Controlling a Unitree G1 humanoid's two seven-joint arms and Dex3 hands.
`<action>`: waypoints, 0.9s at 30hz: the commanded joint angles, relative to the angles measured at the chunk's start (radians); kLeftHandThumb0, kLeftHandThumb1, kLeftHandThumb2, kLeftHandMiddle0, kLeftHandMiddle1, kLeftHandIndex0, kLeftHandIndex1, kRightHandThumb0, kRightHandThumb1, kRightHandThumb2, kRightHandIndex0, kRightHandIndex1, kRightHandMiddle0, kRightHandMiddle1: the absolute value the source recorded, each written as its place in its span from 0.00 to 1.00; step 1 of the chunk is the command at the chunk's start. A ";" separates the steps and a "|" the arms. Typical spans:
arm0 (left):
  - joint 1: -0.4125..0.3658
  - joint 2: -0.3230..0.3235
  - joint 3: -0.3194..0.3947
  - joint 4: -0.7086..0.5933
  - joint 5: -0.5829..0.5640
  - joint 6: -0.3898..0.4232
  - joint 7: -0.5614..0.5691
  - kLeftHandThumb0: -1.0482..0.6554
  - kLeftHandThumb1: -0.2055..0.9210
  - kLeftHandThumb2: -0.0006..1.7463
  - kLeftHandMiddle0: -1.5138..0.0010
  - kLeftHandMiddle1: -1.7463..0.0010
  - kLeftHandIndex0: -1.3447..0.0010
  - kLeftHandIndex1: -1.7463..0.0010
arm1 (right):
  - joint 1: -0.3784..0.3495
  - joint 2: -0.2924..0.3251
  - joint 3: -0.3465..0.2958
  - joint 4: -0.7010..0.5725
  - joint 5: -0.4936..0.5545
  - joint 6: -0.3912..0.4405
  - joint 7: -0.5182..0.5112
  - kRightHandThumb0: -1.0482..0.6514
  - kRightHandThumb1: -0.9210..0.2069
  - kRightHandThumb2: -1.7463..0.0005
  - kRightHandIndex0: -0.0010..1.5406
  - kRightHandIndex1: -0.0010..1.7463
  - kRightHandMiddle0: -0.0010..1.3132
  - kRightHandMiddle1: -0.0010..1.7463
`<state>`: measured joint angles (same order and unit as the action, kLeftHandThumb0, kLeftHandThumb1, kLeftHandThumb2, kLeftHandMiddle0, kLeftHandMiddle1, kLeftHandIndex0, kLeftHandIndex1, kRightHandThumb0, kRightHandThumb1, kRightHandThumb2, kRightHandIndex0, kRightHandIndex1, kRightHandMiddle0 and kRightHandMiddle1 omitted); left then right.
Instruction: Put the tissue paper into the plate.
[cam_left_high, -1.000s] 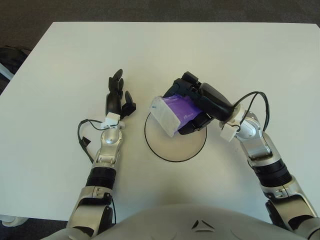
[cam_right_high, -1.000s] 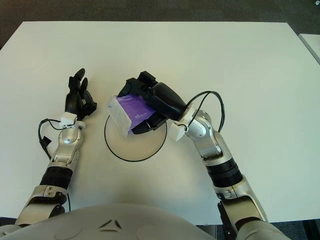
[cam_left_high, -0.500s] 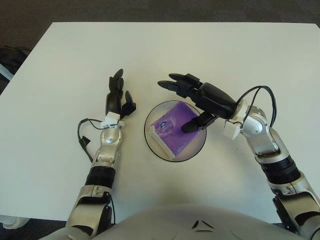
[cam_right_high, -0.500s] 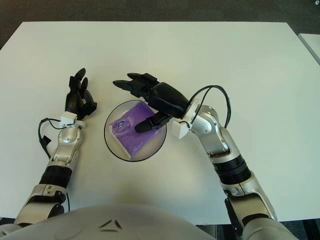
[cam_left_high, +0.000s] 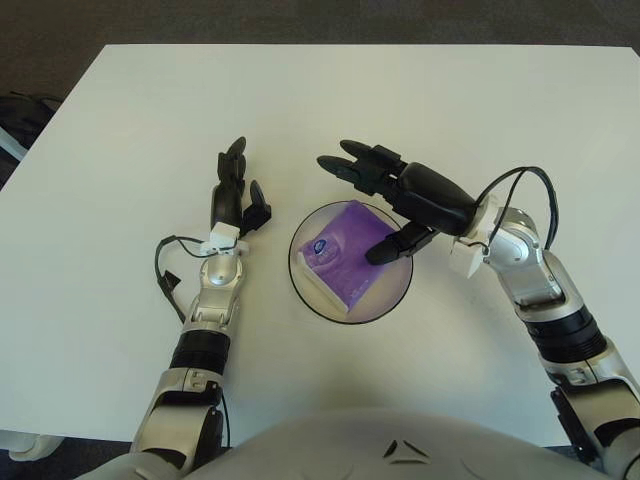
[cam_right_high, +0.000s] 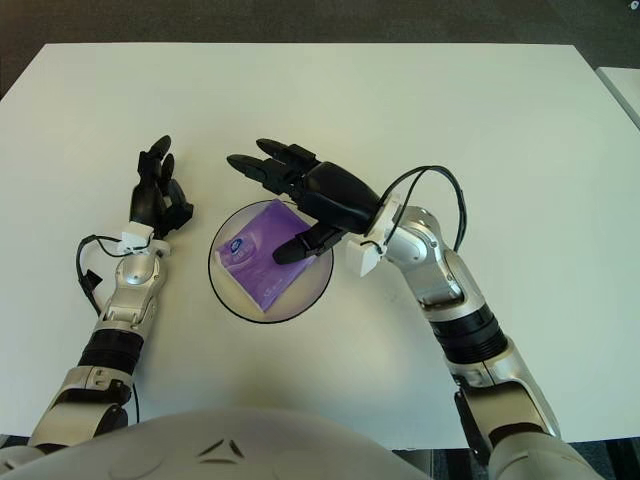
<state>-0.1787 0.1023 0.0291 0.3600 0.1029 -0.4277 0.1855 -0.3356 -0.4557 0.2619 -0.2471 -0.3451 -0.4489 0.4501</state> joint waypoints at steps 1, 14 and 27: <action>0.135 -0.011 -0.006 0.160 0.018 0.018 -0.001 0.15 1.00 0.56 0.85 1.00 1.00 0.73 | -0.011 -0.014 -0.009 0.010 -0.016 -0.029 -0.009 0.00 0.00 0.66 0.00 0.00 0.00 0.00; 0.137 -0.026 -0.006 0.135 0.006 0.017 -0.002 0.16 1.00 0.56 0.83 0.99 1.00 0.69 | -0.012 0.002 -0.056 0.017 0.074 0.062 0.001 0.00 0.00 0.65 0.00 0.00 0.00 0.00; 0.153 -0.038 -0.011 0.086 -0.004 0.045 -0.010 0.16 1.00 0.56 0.82 0.99 1.00 0.69 | -0.086 0.081 -0.203 0.186 0.154 0.244 -0.152 0.00 0.00 0.66 0.00 0.00 0.00 0.00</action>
<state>-0.1748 0.0905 0.0313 0.3478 0.0902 -0.4241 0.1849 -0.4045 -0.4214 0.0712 -0.1208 -0.1806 -0.2058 0.3623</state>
